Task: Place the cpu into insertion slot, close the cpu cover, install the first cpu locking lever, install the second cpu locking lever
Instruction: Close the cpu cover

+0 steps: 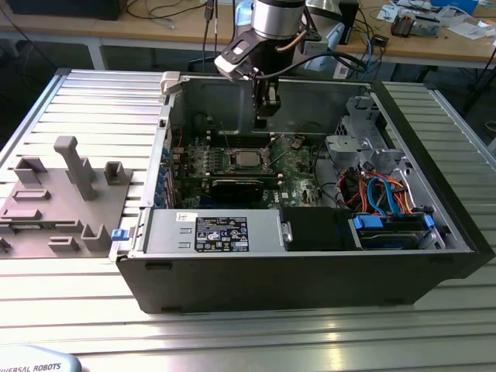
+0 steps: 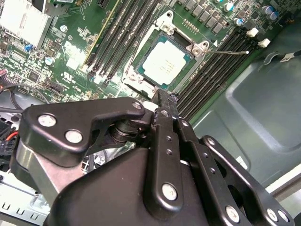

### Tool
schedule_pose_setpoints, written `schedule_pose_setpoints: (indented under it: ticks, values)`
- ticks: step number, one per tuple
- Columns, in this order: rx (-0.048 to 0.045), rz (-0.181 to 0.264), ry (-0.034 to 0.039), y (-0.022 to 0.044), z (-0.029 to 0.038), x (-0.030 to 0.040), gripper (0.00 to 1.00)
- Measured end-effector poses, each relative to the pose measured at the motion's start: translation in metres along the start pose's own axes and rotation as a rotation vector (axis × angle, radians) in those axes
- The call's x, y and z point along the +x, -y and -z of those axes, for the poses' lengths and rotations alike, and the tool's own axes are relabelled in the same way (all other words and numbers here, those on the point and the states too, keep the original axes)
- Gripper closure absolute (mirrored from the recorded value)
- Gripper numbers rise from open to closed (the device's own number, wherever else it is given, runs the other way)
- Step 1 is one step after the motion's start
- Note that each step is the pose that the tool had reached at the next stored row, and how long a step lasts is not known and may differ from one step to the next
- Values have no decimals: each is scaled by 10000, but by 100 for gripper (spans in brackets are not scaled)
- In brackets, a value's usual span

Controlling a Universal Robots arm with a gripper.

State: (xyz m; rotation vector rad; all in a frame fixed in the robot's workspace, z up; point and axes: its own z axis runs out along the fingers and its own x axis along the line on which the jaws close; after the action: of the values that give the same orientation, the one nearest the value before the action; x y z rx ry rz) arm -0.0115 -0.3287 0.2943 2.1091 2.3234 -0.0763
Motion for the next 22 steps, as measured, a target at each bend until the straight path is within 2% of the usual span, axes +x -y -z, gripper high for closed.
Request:
schedule_pose_setpoints:
  ticks: [22]
  values:
    - [0,0,5,-78,1,-8,89]
